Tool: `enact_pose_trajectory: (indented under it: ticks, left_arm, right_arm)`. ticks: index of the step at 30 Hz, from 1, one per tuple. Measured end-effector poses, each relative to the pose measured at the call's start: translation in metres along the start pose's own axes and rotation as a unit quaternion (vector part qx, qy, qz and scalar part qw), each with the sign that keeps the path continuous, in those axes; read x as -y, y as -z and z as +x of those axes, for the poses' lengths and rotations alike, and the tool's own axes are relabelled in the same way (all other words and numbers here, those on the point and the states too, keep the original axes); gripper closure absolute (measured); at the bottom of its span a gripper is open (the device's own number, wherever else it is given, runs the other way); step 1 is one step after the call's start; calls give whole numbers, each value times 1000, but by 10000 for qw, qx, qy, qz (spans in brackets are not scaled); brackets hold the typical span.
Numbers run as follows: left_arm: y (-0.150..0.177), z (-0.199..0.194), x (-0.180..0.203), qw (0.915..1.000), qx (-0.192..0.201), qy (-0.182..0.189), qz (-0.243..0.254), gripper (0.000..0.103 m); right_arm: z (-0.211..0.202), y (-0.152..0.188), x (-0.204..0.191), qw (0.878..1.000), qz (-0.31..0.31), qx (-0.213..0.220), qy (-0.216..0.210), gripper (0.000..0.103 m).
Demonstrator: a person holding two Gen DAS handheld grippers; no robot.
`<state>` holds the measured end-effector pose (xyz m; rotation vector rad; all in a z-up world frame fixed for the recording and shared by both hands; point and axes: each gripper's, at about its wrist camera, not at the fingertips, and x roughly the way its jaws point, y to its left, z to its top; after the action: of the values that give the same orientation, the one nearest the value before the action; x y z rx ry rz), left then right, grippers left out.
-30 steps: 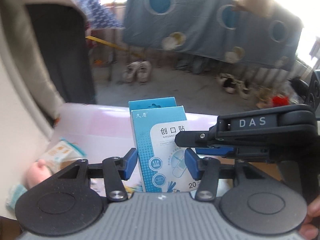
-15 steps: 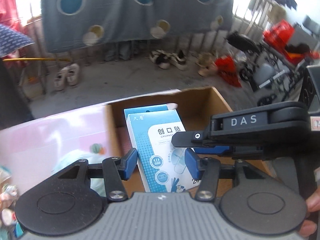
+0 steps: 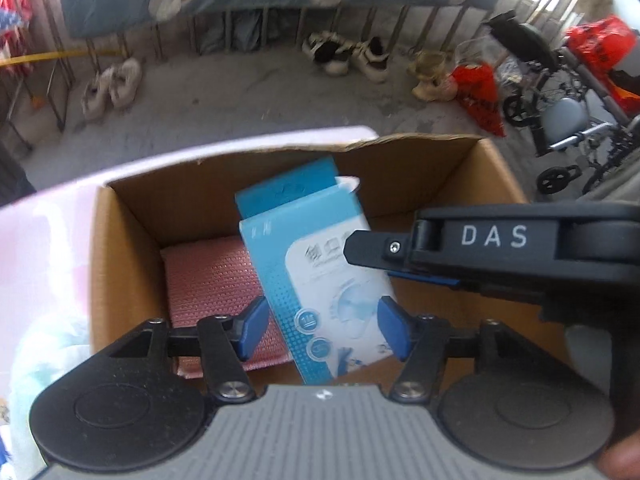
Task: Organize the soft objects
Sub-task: 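Carry the bandage box with the right tool into the cardboard box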
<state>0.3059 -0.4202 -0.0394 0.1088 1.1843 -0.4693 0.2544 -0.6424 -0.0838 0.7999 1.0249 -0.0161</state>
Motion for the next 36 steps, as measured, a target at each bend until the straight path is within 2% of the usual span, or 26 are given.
enact_pose_trajectory:
  ticks: [3,7,13,18,22,26,28,31,33,36]
  left_arm:
    - [-3,11,-6,9998,-94,-87,-136,39]
    - [-3,5,-9,9999,7,-102,-64,39]
    - [0,-28,-11,9995,290,-118,106,35]
    - [10,-68,-20,9974,416,-492,316,35]
    - [17,-100,-51,9964,579,-593,169,35]
    - [22,-128,-91,9941,755,-776,-19,34]
    - [24,-138,-109,9928,800,-879,-121,34]
    - [29,-149,-133,9915,857,-946,-262,34]
    - [35,-155,-145,9909,905,-932,-357,34]
    - [48,-164,-158,9912,976,-787,-428,34]
  right_arm:
    - [20,-3,4,9999,22,-45,100,76]
    - [25,0,5,10000,67,-39,49,77]
    - [0,9,-5,9999,31,94,19,77]
    - [-9,14,-11,9998,75,155,-85,77]
    - [7,13,-11,9996,242,80,-119,77]
    - [40,9,-5,9991,425,-39,-39,77]
    - [51,10,0,9986,535,3,-40,82]
    - [51,11,1,9982,606,-26,20,85]
    - [49,15,0,9979,547,-88,335,80]
    - [41,18,2,9982,515,-20,304,80]
